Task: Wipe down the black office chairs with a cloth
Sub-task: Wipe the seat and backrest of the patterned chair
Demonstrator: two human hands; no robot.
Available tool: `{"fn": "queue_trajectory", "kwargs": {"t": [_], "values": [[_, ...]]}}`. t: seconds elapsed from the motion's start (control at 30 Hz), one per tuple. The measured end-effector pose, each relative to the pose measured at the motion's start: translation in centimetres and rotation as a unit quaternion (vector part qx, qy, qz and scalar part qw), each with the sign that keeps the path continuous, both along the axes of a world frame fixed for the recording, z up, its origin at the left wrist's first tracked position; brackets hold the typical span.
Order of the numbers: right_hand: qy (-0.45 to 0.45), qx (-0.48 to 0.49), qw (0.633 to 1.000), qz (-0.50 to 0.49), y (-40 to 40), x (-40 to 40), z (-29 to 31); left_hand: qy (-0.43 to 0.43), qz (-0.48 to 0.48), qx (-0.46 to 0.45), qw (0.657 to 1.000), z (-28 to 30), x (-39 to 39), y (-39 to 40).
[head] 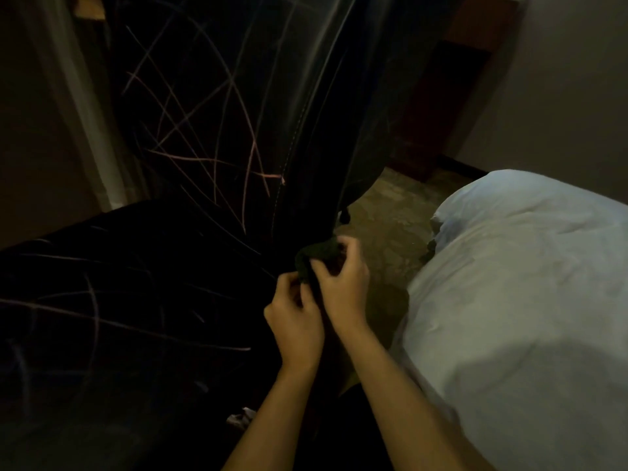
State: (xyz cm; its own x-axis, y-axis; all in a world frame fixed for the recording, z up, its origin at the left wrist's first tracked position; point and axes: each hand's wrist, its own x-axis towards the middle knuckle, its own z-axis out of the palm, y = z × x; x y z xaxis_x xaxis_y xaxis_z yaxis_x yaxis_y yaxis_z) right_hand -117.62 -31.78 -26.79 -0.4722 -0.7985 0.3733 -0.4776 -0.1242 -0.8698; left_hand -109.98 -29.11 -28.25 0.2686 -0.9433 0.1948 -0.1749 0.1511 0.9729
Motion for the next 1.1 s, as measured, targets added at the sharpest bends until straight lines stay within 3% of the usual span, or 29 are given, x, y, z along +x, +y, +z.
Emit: {"fn": "queue_trajectory", "kwargs": {"t": [0.13,0.2,0.47,0.63,0.83,1.1], "values": [[0.000,0.150,0.988,0.033,1.7,-0.3,-5.1,-0.032,-0.039,0.113,0.992,-4.7,0.5,0.8],[-0.010,0.184,0.982,0.027,2.1,-0.5,-6.1,-0.034,-0.038,0.125,0.991,-5.6,0.7,1.3],[0.018,-0.036,0.999,-0.019,0.2,-0.4,-0.6,0.037,0.008,-0.021,0.999,0.4,-0.1,0.0],[-0.004,0.005,1.000,0.009,0.7,0.4,-2.8,0.010,0.007,0.014,1.000,-2.5,-0.5,-0.1],[-0.017,0.183,0.983,0.012,1.2,0.3,-6.6,-0.025,-0.039,0.127,0.991,-7.4,0.1,0.6],[-0.003,0.023,0.999,-0.033,0.4,0.6,-3.4,0.027,0.030,-0.006,0.999,-2.5,-0.3,-0.4]]}}
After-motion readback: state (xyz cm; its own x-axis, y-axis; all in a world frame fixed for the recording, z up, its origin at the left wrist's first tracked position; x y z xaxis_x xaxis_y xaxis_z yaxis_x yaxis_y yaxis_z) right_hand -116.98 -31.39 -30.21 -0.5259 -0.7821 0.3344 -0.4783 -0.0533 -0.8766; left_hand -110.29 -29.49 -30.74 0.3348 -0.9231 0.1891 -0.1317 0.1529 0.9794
